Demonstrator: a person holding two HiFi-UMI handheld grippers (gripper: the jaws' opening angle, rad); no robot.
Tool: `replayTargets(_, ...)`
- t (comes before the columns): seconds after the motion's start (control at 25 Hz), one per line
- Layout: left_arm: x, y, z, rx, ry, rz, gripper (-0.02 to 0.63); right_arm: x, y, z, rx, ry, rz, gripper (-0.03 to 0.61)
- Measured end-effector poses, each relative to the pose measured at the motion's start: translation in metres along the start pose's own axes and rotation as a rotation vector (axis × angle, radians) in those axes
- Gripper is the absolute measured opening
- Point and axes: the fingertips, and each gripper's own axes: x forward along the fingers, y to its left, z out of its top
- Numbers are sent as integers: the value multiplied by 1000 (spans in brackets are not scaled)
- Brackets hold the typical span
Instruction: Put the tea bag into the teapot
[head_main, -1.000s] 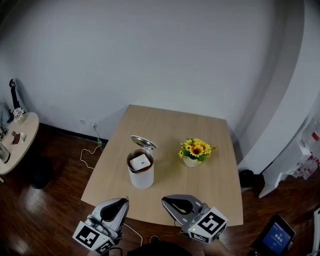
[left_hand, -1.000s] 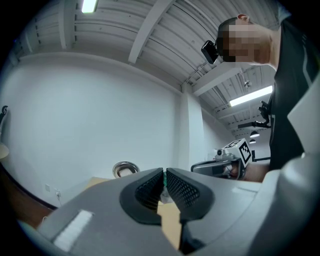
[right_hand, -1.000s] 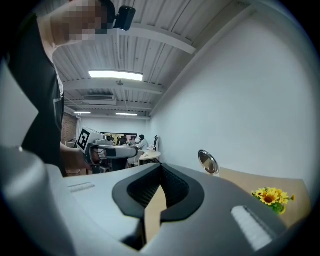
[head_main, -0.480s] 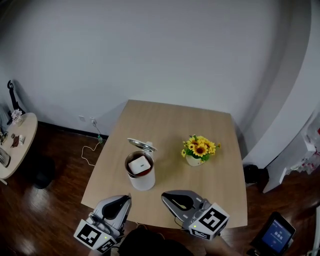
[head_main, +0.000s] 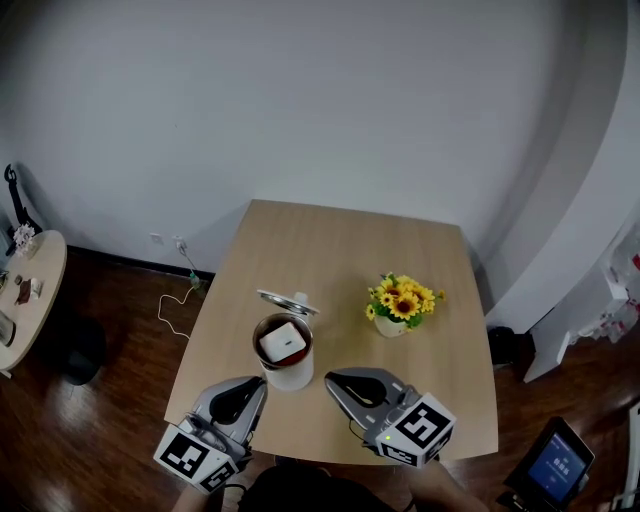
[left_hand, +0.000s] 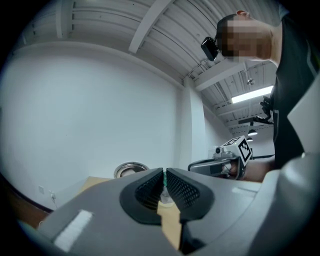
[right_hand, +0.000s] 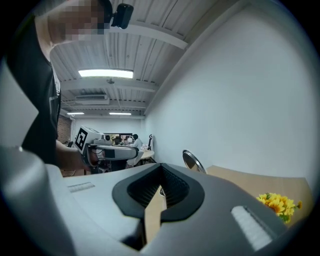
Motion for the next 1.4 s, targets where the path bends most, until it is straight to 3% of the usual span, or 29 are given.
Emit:
replayTargets(0.52, 55, 65, -47, -1, 120, 10, 25, 61, -44, -39, 36, 102, -51, 2)
replayTargets(0.96, 103, 90, -82, 23, 230, -51, 25, 102, -66, -63, 70, 170, -46, 2)
replayTargets(1.24, 119, 100, -100, 26, 296, -50, 26, 115, -79, -76, 81, 213, -52, 2)
replayTargets(1.4, 124, 111, -116, 73, 378, -19, 26, 119, -79, -76, 96, 214, -42, 2)
